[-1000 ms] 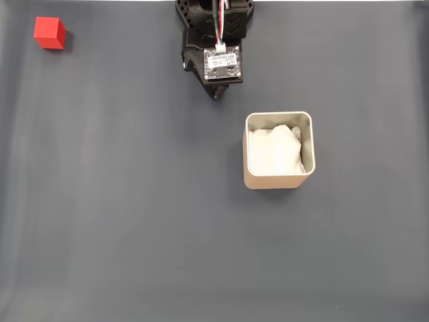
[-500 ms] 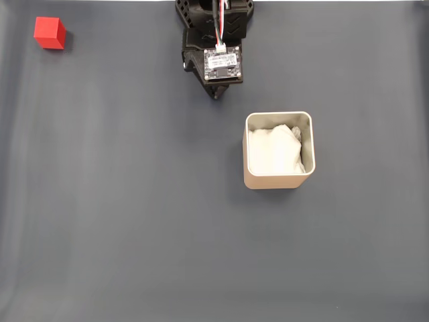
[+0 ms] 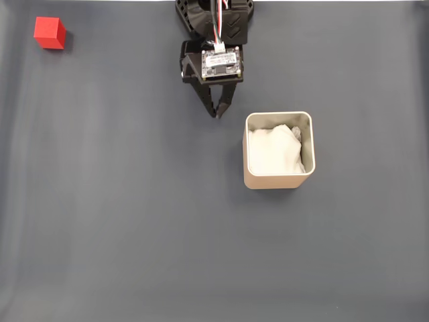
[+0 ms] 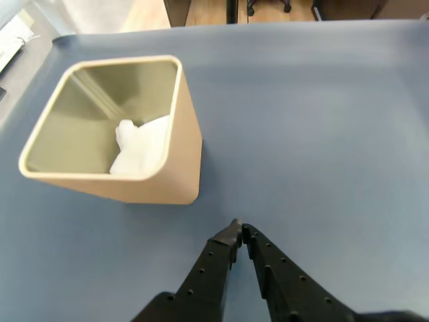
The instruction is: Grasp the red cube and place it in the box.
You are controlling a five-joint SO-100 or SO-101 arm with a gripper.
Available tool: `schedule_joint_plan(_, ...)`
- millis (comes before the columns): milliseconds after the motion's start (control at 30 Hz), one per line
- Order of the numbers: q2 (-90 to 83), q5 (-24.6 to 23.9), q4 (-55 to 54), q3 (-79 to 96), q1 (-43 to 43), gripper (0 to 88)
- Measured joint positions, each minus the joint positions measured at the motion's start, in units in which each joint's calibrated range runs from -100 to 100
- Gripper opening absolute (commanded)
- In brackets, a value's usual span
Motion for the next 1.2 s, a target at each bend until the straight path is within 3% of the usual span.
schedule_joint_plan(367, 22.3, 0.8, -1.4, -27.0, 6.6, 0.2)
schedule_joint_plan(1000, 54.4, 6.3, -0.3, -51.7, 39.8, 0.2)
schedule_joint_plan(1200, 62.1, 5.7, 0.3, -59.2, 47.0, 1.4)
